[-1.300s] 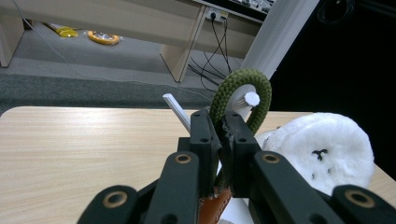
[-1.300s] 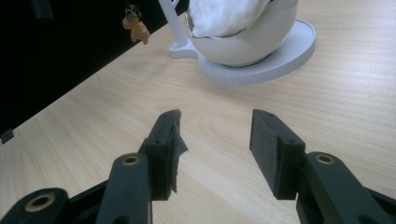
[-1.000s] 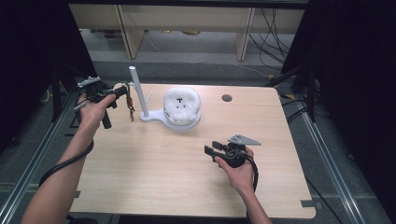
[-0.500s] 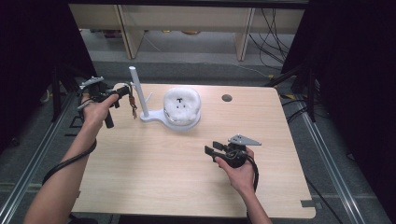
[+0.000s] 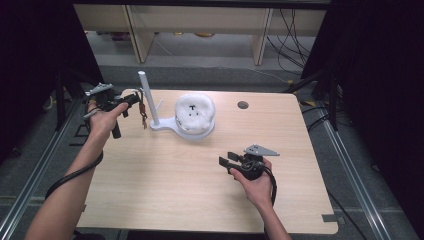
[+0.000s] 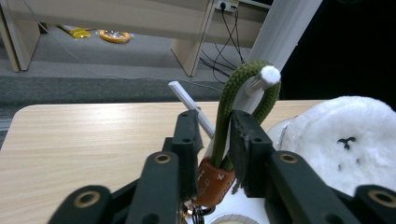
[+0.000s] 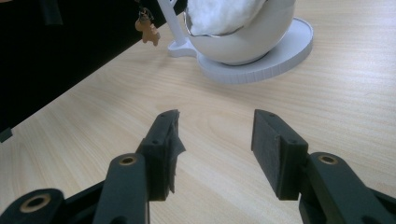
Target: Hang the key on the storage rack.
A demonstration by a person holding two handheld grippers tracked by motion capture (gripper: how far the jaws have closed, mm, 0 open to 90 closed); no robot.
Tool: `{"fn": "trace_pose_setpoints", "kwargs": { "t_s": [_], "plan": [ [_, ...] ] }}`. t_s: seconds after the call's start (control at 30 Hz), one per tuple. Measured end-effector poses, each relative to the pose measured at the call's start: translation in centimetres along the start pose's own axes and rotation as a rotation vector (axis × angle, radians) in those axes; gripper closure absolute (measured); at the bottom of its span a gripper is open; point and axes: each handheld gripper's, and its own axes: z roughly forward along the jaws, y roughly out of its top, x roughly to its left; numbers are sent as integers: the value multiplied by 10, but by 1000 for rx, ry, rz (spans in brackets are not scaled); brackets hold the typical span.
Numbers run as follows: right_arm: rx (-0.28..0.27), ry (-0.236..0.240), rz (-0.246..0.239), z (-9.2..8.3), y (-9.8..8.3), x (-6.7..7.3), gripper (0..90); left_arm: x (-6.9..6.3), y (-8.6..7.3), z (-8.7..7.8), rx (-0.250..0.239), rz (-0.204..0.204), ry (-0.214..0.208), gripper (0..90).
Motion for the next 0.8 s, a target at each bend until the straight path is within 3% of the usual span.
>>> {"fn": "trace_pose_setpoints", "kwargs": {
  "t_s": [0.13, 0.17, 0.2, 0.37, 0.4, 0.43, 0.53, 0.6, 0.67, 0.77, 0.8],
  "plan": [
    [-6, -11, -12, 0, 0, -1, 520, 2, -3, -3, 7, 18, 30, 639],
    [-2, -7, -5, 0, 0, 0, 519, 3, -4, -4, 5, 21, 36, 626],
    [10, 6, 41, 0, -1, 2, 518, 3, -4, -5, 5, 24, 37, 613],
    [2, -2, 17, 1, -1, 0, 515, 3, -8, -11, 5, 45, 53, 545],
    [12, -2, 48, 0, -1, 2, 514, 3, -9, -13, 3, 48, 59, 533],
    [3, -4, 20, 1, -1, 0, 514, 3, -10, -14, 4, 53, 63, 522],
    [9, -7, 41, 0, -1, 1, 511, 1, -12, -18, 14, 69, 66, 480],
    [-5, -14, -1, 1, -1, -3, 509, -2, -14, -21, 16, 87, 70, 458],
    [1, -11, 11, 0, -1, -3, 507, -4, -16, -24, 11, 100, 74, 440],
    [-1, -25, -11, -1, -1, -5, 504, -7, -19, -29, 7, 119, 77, 420],
    [7, -18, 32, -2, -1, -2, 503, -8, -20, -31, 5, 122, 78, 417]
  ]
}}
